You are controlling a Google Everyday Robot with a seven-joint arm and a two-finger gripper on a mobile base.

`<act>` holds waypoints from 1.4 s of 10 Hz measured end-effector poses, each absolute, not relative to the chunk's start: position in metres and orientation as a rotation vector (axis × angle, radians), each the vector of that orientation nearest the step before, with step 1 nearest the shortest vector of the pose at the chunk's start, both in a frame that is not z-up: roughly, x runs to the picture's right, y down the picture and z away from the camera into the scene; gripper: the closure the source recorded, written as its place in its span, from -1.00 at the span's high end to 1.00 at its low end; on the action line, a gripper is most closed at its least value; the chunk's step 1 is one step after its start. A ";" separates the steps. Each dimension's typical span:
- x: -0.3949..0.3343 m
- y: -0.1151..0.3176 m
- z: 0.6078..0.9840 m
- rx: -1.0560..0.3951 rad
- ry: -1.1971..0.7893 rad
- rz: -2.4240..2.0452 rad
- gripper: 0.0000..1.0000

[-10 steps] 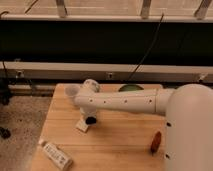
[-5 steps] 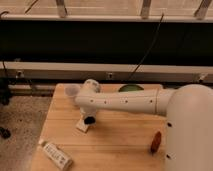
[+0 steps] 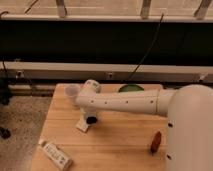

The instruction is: Place the eraser on the white sponge

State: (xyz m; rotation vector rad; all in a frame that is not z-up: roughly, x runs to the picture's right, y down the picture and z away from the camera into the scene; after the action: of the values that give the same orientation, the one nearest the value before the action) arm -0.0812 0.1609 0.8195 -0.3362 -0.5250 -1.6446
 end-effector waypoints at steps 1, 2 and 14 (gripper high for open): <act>-0.081 0.161 0.820 -0.334 -0.525 -1.647 -0.16; -0.081 0.160 0.820 -0.331 -0.526 -1.649 -0.16; -0.080 0.159 0.824 -0.305 -0.526 -1.674 -0.16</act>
State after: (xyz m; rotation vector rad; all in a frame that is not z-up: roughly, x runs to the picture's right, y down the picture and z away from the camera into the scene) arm -0.0804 0.1585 0.8239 -0.3050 -0.5260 -1.6740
